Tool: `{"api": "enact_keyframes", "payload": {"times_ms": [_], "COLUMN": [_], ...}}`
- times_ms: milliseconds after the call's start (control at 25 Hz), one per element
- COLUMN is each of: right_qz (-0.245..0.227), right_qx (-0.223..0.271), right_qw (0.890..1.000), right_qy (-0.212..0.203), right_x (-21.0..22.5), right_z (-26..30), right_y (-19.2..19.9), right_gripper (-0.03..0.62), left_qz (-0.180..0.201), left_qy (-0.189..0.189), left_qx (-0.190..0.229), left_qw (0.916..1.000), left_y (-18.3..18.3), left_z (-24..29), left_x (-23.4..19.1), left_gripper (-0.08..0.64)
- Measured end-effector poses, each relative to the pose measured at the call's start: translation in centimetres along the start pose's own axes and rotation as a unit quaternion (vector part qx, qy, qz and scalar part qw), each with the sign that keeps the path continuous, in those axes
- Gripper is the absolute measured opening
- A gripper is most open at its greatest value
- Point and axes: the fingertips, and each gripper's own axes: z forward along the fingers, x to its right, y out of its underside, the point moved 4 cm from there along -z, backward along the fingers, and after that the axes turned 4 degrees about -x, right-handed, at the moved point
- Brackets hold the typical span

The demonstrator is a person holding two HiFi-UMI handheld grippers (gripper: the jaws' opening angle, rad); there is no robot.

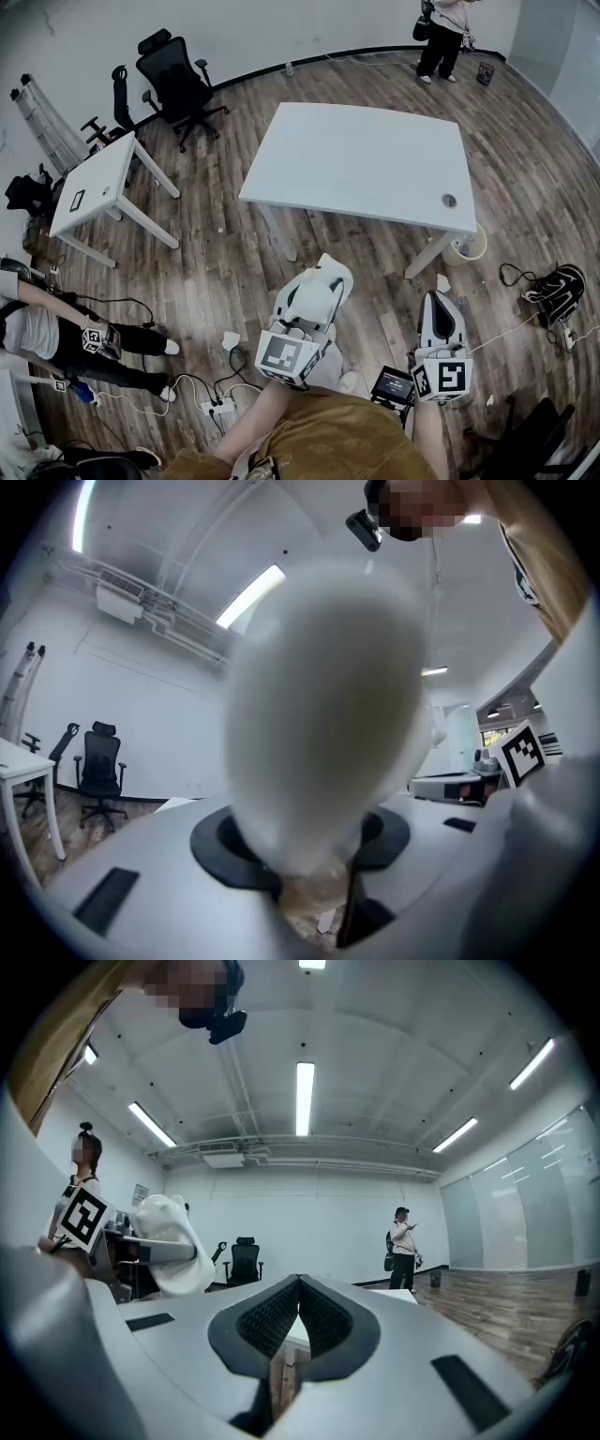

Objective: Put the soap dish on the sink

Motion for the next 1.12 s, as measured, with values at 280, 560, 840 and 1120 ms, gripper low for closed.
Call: {"api": "enact_keyframes", "payload": {"times_ms": [280, 560, 840, 1120], "right_qz": [0.015, 0.017, 0.032, 0.043], "right_qx": [-0.01, -0.026, -0.027, -0.025], "right_qw": [1.0, 0.999, 0.999, 0.999], "right_qy": [0.018, 0.026, 0.027, -0.006], "right_x": [2.3, 4.7, 6.1, 10.0], "right_z": [6.9, 15.0, 19.9, 25.2], "right_y": [0.1, -1.1, -1.0, -1.0], "right_gripper": [0.006, 0.006, 0.006, 0.006], "left_qz": [-0.003, -0.007, -0.021, -0.023], "left_qy": [0.014, 0.028, 0.016, 0.001], "left_qx": [0.001, 0.001, -0.009, -0.018], "left_qw": [0.9999, 0.9996, 0.9996, 0.9996], "left_y": [-0.6, -1.2, -0.5, -0.4], "left_z": [6.9, 13.0, 16.6, 23.2], "left_x": [-4.7, -9.7, -13.5, -14.3], "left_gripper": [0.178, 0.178, 0.178, 0.178]}}
